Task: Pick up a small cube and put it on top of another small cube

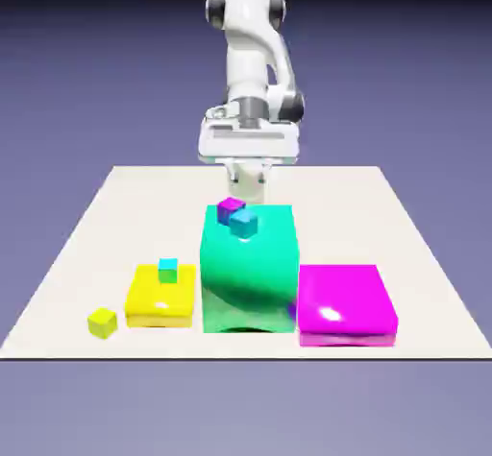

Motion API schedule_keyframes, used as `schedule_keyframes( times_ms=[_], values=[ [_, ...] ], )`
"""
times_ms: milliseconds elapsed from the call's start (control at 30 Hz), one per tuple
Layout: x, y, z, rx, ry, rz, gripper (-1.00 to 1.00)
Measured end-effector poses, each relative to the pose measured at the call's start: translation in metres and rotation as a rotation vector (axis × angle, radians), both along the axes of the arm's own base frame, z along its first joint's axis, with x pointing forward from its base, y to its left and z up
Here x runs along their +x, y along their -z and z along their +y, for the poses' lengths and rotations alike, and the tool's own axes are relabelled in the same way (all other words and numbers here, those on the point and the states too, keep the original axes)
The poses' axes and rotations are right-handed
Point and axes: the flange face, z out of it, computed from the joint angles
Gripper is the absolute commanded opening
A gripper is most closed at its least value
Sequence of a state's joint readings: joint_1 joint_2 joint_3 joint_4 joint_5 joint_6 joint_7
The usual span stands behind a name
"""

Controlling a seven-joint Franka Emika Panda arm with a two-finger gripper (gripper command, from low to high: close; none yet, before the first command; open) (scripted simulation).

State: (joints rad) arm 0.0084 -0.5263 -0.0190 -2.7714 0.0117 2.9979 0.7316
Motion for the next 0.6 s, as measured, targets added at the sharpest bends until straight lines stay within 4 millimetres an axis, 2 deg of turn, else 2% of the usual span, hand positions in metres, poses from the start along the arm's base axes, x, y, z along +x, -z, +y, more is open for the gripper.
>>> schedule_keyframes(
  times_ms=[300,600],
  values=[
    [0.077,0.047,-0.085,0.091,0.144,0.324,0.00],
    [0.122,0.115,-0.182,0.176,0.273,0.626,0.00]
  ],
)
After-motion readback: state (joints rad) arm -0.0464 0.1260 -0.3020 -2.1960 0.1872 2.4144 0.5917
